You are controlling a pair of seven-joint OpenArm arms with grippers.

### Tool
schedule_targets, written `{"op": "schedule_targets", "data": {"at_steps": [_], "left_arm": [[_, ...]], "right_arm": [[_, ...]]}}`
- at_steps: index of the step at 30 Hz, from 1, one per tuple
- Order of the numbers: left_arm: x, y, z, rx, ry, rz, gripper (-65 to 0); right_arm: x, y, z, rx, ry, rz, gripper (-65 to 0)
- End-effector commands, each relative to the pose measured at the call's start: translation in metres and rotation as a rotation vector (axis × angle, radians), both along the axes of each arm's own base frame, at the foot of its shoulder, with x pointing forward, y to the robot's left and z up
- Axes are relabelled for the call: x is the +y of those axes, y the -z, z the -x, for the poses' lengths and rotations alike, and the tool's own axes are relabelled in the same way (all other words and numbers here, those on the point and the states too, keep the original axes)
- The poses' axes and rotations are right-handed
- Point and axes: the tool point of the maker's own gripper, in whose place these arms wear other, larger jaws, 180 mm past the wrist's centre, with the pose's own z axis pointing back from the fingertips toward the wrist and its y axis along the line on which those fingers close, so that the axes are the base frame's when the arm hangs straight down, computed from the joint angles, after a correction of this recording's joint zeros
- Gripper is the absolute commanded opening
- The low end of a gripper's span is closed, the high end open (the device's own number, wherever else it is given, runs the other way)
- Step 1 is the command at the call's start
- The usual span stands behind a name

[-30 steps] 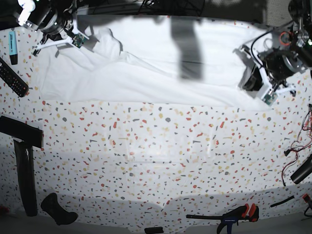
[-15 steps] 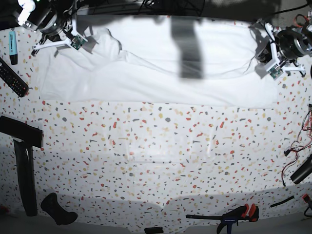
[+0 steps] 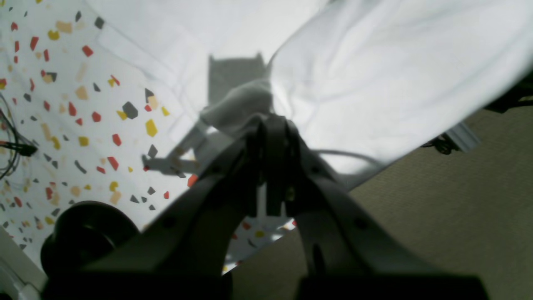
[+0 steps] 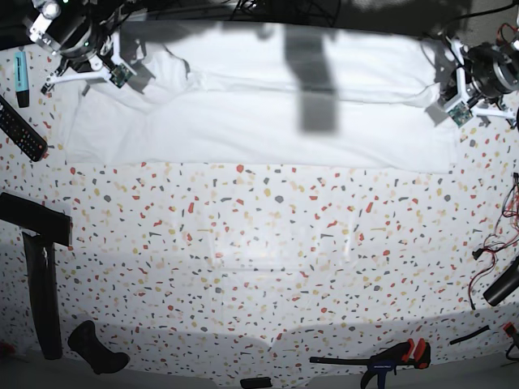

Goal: Fold the T-shirt properly
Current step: 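Pull the folded strip toward the grippers and release it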

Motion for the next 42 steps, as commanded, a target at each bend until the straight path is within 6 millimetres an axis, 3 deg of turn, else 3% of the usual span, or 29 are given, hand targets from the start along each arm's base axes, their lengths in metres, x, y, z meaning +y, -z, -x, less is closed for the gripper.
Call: {"op": "schedule_targets", "data": {"at_steps": [1,10,18,19,20,22,23,25,30,33,38,42], "left_arm": [[0.002,-0.007,-0.004,-0.021,0.012,-0.012,-65.0],[0.03,0.005,0.02,0.127,-0.028,-0.164,-65.0],[0.026,0.004,0.016,0.105,-0.026,-0.142,-65.0],[0.024,0.003,0.014,0.097,-0.024,-0.134,-65.0],[0.023,0.003,0.013,0.088,-0.021,-0.125,-62.0],[0.021,0.002,0.012,0.081,-0.02,-0.117,-46.3],[0.023,0.002,0.011,0.079,-0.034,-0.118,-39.4],[0.031,0.001,0.007,0.062,-0.128,-0.129,-32.2],[0.078,-0.012,-0.009,-0.057,-0.285,-0.342,-31.9],[0.091,-0.026,-0.025,-0.177,-0.341,-0.394,-31.9],[0.078,-0.038,-0.046,-0.308,-0.326,-0.312,-31.9],[0.051,-0.038,-0.054,-0.315,-0.327,-0.127,-31.9]], "right_arm": [[-0.005,-0.006,-0.002,-0.016,0.004,0.026,-65.0],[-0.006,-0.007,-0.003,-0.026,0.022,0.024,-65.0],[0.008,-0.002,0.002,0.002,0.029,-0.064,-64.9],[0.012,-0.001,0.003,0.009,0.03,-0.086,-58.0],[0.016,0.0,0.003,0.012,0.03,-0.112,-50.9],[0.023,0.0,0.001,-0.001,0.021,-0.147,-39.1],[0.024,-0.001,-0.001,-0.008,0.018,-0.152,-35.1],[0.025,-0.001,-0.001,-0.01,0.017,-0.156,-33.3],[0.051,-0.008,-0.009,-0.059,-0.024,-0.289,-33.3],[0.078,-0.026,-0.015,-0.102,-0.082,-0.393,-33.3],[0.105,-0.048,-0.03,-0.171,-0.12,-0.52,-33.3],[0.107,-0.06,-0.053,-0.261,-0.109,-0.529,-33.3]]}}
